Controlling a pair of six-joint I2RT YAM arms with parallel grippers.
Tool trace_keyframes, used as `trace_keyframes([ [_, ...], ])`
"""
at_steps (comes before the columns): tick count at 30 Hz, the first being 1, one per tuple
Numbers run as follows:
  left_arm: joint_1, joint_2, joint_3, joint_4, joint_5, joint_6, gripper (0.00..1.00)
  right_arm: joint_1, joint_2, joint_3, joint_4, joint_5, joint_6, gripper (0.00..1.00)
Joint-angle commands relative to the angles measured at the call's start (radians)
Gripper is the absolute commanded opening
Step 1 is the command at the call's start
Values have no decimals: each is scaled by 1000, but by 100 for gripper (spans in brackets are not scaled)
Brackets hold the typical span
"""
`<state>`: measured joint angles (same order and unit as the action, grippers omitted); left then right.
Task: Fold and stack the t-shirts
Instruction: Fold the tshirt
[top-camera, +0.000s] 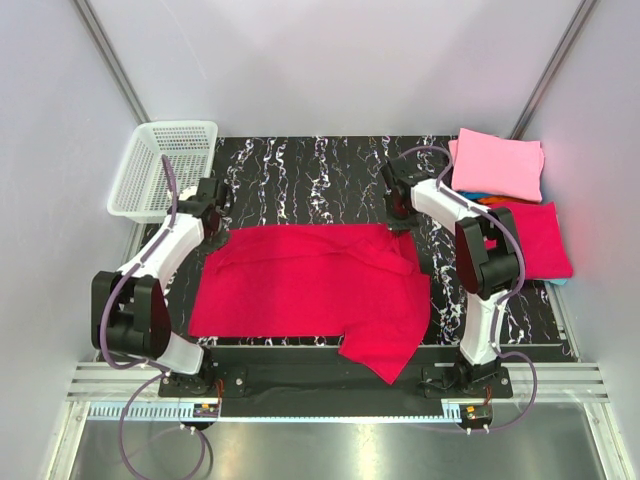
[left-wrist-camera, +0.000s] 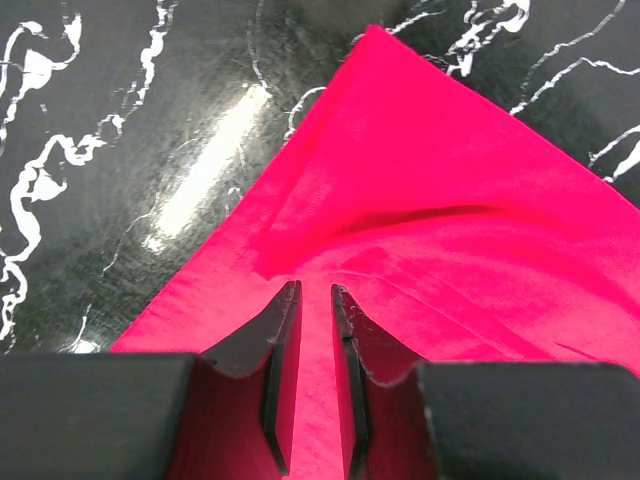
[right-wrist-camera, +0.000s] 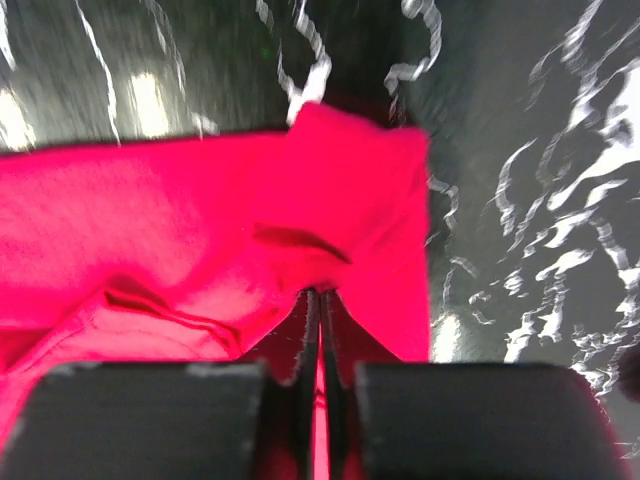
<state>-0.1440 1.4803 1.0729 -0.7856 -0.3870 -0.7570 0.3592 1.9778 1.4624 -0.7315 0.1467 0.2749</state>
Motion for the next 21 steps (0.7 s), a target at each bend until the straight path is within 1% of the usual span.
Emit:
trace_keyframes([
  [1, -8, 26, 31, 48, 34, 24, 22, -2, 18, 87, -9, 103, -14, 0],
  [4, -9, 84, 62, 55, 34, 27, 22, -16, 38, 115, -28, 146, -19, 0],
  [7, -11, 144, 107, 57, 34, 31, 22, -52, 45, 131, -28, 151, -17, 0],
  [8, -11, 187, 119, 57, 34, 31, 21, -63, 50, 139, -31, 152, -20, 0],
  [12, -15, 253, 176, 55, 40, 38, 20, -115, 98, 220, -42, 156, -43, 0],
  [15, -23, 268, 183, 55, 30, 31, 20, -127, 115, 260, -61, 163, -45, 0],
  [17, -23, 270, 179, 57, 28, 31, 20, -128, 110, 268, -77, 133, -42, 0],
  [18, -23, 268, 177, 57, 23, 31, 20, -128, 99, 253, -77, 114, -34, 2],
  [19, -23, 270, 176, 57, 23, 33, 20, -128, 72, 240, -74, 84, -29, 19],
  [20, -25, 270, 174, 59, 25, 38, 20, -128, 56, 227, -71, 74, -28, 25],
  [21, -25, 268, 171, 57, 23, 38, 20, -128, 27, 201, -68, 70, -23, 27],
])
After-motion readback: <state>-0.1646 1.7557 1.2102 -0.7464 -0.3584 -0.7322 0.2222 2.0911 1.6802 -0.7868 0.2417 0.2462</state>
